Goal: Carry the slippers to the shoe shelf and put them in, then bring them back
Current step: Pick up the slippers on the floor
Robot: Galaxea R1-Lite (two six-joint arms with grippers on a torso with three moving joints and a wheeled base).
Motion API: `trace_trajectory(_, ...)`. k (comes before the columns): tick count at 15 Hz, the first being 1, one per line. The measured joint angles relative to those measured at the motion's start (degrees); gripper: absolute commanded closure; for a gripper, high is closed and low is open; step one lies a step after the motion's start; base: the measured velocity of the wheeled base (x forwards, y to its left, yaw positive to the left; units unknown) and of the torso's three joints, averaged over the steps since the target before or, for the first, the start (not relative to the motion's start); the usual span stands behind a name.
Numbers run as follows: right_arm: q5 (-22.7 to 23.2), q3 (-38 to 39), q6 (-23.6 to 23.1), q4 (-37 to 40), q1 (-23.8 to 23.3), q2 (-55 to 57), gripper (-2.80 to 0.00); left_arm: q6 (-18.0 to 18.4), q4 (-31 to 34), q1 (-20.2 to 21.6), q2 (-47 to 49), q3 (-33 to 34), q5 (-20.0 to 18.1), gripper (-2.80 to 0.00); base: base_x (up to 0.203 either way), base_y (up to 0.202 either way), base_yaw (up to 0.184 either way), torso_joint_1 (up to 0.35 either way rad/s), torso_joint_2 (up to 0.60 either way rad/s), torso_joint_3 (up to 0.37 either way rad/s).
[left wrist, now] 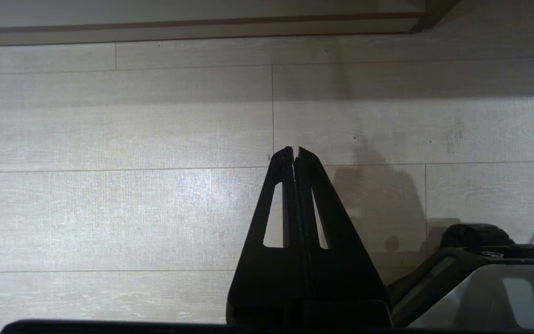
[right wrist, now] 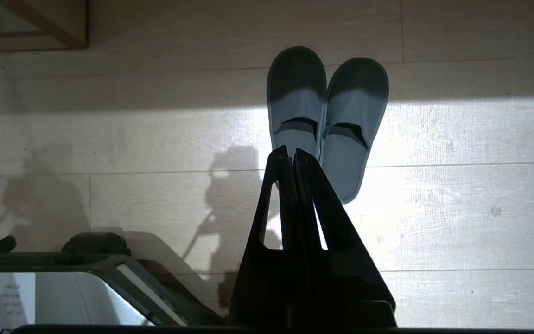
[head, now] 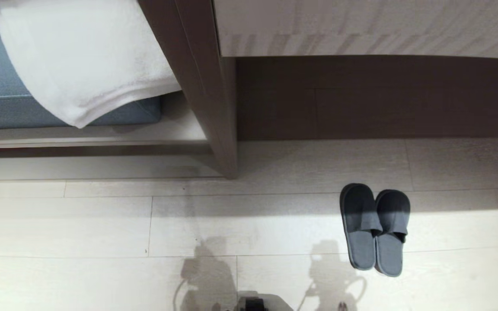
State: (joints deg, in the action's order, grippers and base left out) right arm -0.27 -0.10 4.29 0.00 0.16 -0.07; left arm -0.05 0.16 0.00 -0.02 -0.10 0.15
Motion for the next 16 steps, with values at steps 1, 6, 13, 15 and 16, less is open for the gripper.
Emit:
trace_trajectory(1, 0.0, 0.0, 0.0, 0.0, 0.0, 0.0, 0.0, 0.0, 0.0, 0.0, 0.0, 0.0, 0.0, 0.0, 0.0, 0.0, 0.0, 0.004, 0.0, -0.196)
trace_trajectory(6, 0.0, 0.0, 0.0, 0.0, 0.0, 0.0, 0.0, 0.0, 0.0, 0.0, 0.0, 0.0, 0.0, 0.0, 0.0, 0.0, 0.0, 0.004, 0.0, -0.199)
trace_trajectory(13, 0.0, 0.0, 0.0, 0.0, 0.0, 0.0, 0.0, -0.1, -0.1, 0.0, 0.0, 0.1, 0.0, 0.0, 0.0, 0.0, 0.0, 0.004, 0.0, -0.182)
trace_trajectory(15, 0.0, 0.0, 0.0, 0.0, 0.0, 0.0, 0.0, -0.1, -0.1, 0.0, 0.0, 0.1, 0.0, 0.0, 0.0, 0.0, 0.0, 0.001, 0.0, -0.041)
trace_trajectory(16, 0.0, 0.0, 0.0, 0.0, 0.0, 0.0, 0.0, -0.1, -0.1, 0.0, 0.0, 0.1, -0.1, 0.0, 0.0, 0.0, 0.0, 0.011, 0.0, -0.027)
